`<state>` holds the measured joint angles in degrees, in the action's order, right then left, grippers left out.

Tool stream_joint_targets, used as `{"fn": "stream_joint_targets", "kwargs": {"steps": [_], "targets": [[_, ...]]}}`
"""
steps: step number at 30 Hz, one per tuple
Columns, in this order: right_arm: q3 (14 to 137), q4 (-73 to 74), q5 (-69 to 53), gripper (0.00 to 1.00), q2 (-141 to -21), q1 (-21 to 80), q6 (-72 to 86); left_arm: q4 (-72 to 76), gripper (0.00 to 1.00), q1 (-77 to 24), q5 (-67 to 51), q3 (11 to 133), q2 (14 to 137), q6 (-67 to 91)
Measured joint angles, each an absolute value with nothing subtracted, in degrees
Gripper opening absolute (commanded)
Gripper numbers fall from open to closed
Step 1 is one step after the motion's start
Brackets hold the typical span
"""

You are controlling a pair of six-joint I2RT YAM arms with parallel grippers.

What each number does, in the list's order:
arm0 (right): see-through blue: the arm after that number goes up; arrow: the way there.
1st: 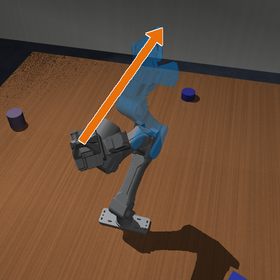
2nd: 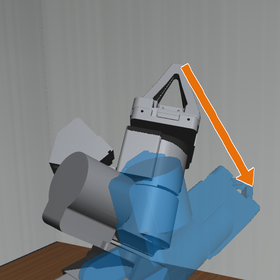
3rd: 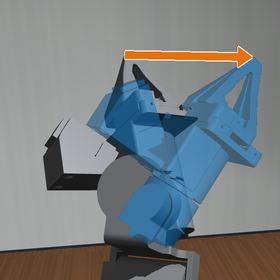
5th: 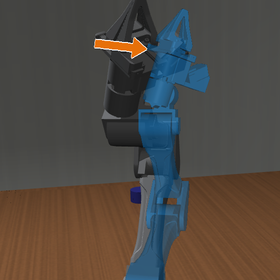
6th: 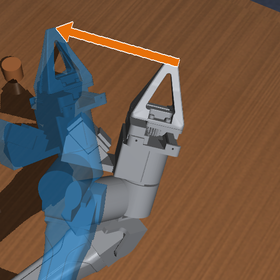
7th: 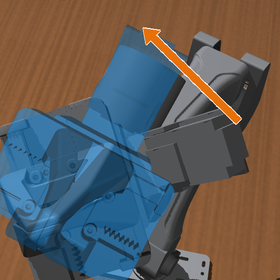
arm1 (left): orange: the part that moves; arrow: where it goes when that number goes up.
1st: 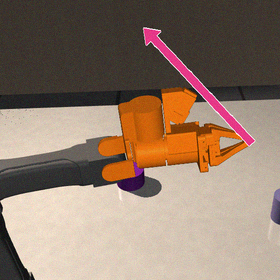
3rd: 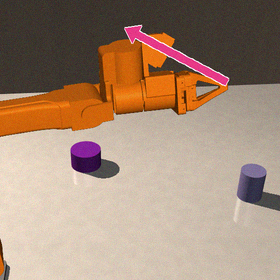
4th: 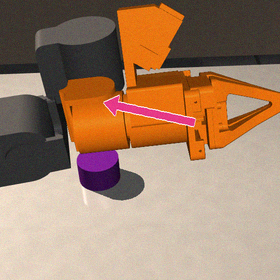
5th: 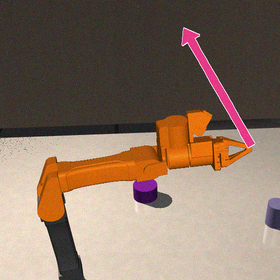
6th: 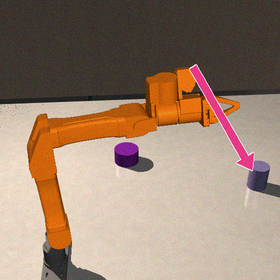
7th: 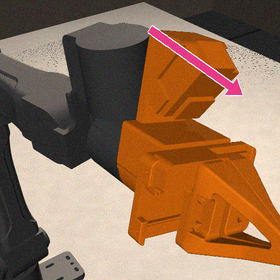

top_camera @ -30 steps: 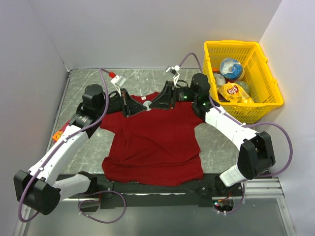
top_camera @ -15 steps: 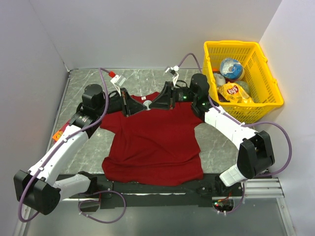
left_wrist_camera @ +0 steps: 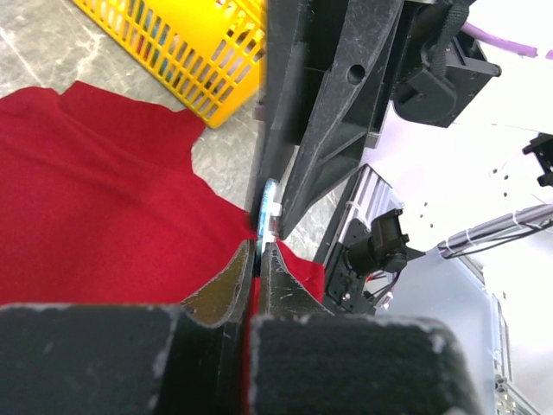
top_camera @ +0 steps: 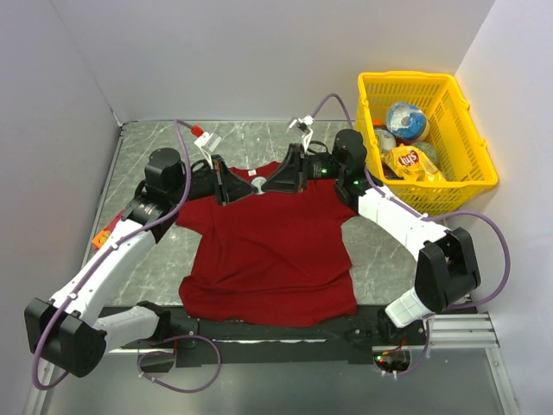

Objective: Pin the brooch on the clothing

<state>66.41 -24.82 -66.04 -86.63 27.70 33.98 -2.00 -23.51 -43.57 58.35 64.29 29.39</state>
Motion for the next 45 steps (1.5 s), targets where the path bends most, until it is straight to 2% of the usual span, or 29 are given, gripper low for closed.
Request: {"fn": "stream_joint_targets", "kwargs": {"steps": [2, 5, 10, 18, 32, 37, 40, 45], "targets": [[66.4, -24.8, -66.0, 0.36, -86.6, 27.7, 34.0, -1.9, 0.01, -23.9, -43.3, 58.3, 64.3, 29.2], [66.4, -24.9, -66.0, 0.41, -86.6, 28.2, 33.5, -1.8, 0.01, -24.8, -43.2, 58.3, 64.4, 29.2], [66.4, -26.1, -66.6, 0.37, -86.6, 28.4, 33.6, -1.7, 0.01, -25.1, -43.2, 58.3, 64.4, 29.1], [66.4, -26.5, -67.2, 0.37, -86.6, 28.4, 33.6, -2.5, 0.01, -25.1, -42.4, 58.3, 64.3, 28.4], [66.3, -26.5, -70.0, 0.24, -86.6, 28.4, 32.5, -4.2, 0.01, -25.3, -42.7, 58.3, 63.5, 27.6], [66.3, -26.4, -71.0, 0.24, -86.6, 28.4, 31.3, -4.6, 0.01, -25.4, -43.0, 58.4, 63.5, 27.3], [66.3, -25.9, -72.2, 0.32, -86.6, 28.4, 30.4, -5.2, 0.01, -25.4, -43.3, 58.4, 63.5, 26.8], [66.3, -25.9, -74.1, 0.35, -86.6, 28.4, 29.9, -5.7, 0.01, -25.6, -43.4, 58.4, 63.5, 26.2]]}}
